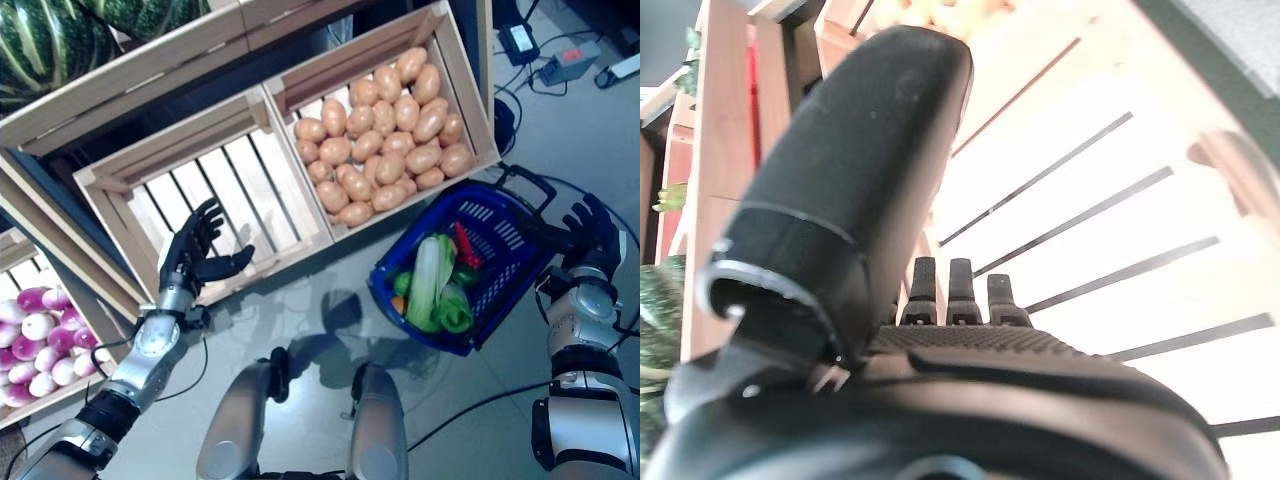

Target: Put vegetables into the basket

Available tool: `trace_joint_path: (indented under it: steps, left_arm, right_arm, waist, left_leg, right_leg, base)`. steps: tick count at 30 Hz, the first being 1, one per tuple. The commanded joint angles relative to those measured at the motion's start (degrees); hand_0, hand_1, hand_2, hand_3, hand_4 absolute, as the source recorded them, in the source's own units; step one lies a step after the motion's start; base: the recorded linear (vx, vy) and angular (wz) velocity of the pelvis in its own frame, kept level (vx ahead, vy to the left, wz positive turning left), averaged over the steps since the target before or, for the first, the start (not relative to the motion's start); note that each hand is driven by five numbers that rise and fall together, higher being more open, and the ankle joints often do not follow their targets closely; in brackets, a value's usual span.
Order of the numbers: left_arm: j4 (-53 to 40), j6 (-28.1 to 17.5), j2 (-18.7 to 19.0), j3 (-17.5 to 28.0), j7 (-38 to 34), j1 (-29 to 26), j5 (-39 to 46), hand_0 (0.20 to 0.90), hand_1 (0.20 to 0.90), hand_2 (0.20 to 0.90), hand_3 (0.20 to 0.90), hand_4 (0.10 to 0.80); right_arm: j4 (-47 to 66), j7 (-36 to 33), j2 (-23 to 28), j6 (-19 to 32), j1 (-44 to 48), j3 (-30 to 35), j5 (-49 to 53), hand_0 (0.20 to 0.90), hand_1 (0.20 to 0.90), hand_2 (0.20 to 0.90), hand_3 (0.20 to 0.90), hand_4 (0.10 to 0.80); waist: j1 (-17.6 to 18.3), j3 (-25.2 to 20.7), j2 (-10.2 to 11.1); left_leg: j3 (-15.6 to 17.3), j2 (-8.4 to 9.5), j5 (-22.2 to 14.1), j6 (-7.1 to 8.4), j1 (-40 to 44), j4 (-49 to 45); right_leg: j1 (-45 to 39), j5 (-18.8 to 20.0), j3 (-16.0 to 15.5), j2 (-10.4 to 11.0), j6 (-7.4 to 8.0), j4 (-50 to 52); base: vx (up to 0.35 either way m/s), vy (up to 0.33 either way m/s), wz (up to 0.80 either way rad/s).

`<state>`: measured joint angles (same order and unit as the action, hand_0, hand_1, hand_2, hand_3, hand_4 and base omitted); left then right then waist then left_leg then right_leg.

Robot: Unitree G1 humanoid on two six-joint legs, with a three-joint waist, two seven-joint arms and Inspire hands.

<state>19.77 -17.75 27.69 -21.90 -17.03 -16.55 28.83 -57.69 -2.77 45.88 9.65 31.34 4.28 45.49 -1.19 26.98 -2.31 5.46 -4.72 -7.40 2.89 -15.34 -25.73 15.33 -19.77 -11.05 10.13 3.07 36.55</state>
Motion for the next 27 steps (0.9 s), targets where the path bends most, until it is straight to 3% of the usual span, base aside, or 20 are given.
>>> trace_joint_path:
  steps: [1,3,6,10,13,18,27]
  left_arm:
    - [-3.9,-3.2,0.4,2.1,1.0,3.4,-2.3,0.9,0.9,0.9,0.9,0.8]
    - [-2.9,-2.9,-0.3,1.9,1.0,3.8,-2.0,0.9,0.9,0.9,0.9,0.8]
    - [0.4,-2.6,-3.0,1.6,2.2,7.1,-2.2,0.9,0.9,0.9,0.9,0.8]
    - [2.6,-3.5,-5.9,1.4,4.4,12.3,-4.3,0.9,0.9,0.9,0.9,0.8]
    - [3.7,-5.9,-6.9,1.0,8.0,14.3,-5.7,0.9,0.9,0.9,0.9,0.8]
    - [6.3,-11.0,-7.1,-1.4,14.4,13.5,-7.8,0.9,0.9,0.9,0.9,0.8]
    - [12.0,-14.6,-9.2,-0.7,19.9,15.7,-7.0,0.9,0.9,0.9,0.9,0.8]
  right_arm:
    - [2.2,3.8,-1.9,6.6,-2.3,3.3,9.0,0.9,0.9,0.9,0.9,0.8]
    - [2.5,5.0,-4.6,6.7,-4.0,4.2,11.4,0.9,0.9,0.9,0.9,0.8]
    - [4.6,7.9,-15.7,7.7,-11.4,3.4,13.7,0.9,0.9,0.9,0.9,0.8]
    - [7.6,10.9,-27.2,9.0,-20.1,-1.7,15.1,0.9,0.9,0.9,0.9,0.8]
    - [9.2,11.5,-32.1,8.9,-23.8,-5.5,14.2,0.9,0.9,0.9,0.9,0.8]
    - [6.7,12.9,-34.1,7.1,-24.5,-8.3,15.5,0.9,0.9,0.9,0.9,0.8]
    - [3.4,13.7,-38.8,2.0,-28.4,-11.0,15.5,0.9,0.9,0.9,0.9,0.8]
  waist:
    - [-0.9,-11.6,4.4]
    - [-0.9,-13.3,4.7]
    - [-0.8,-17.0,5.1]
    - [-0.5,-19.7,4.8]
    - [-0.5,-21.2,4.6]
    - [-0.2,-22.3,3.4]
    - [0.3,-22.6,2.0]
  left_leg:
    - [1.0,-0.45,-5.4,-1.63,5.0,2.8]
    - [1.3,-0.06,-4.3,-1.47,7.2,6.1]
    - [1.7,0.3,-2.1,-1.33,12.9,13.6]
    - [2.1,0.48,1.2,-1.43,17.6,22.2]
    - [1.8,0.63,3.0,-1.19,19.7,27.0]
    - [1.2,1.04,4.3,-0.84,21.0,30.7]
    - [1.2,1.67,3.6,-1.28,22.7,30.7]
  right_leg:
    - [-8.7,10.6,-1.1,-2.0,-1.94,-19.4]
    - [-11.2,11.6,-1.3,-2.2,-1.52,-23.1]
    - [-16.1,14.0,-0.6,-3.0,-0.45,-29.5]
    - [-19.2,16.9,0.8,-3.9,0.34,-35.6]
    - [-20.7,18.9,0.8,-4.3,0.8,-39.8]
    - [-20.9,19.7,1.4,-5.1,0.98,-41.6]
    - [-22.7,19.0,1.1,-4.6,1.12,-41.6]
  base:
    - [0.133,0.015,0.07]
    - [0.139,0.031,-0.01]
    - [0.179,0.06,-0.06]
    - [0.075,0.052,-0.02]
    - [0.06,0.03,0.05]
    - [-0.006,0.052,0.01]
    - [0.048,0.066,-0.01]
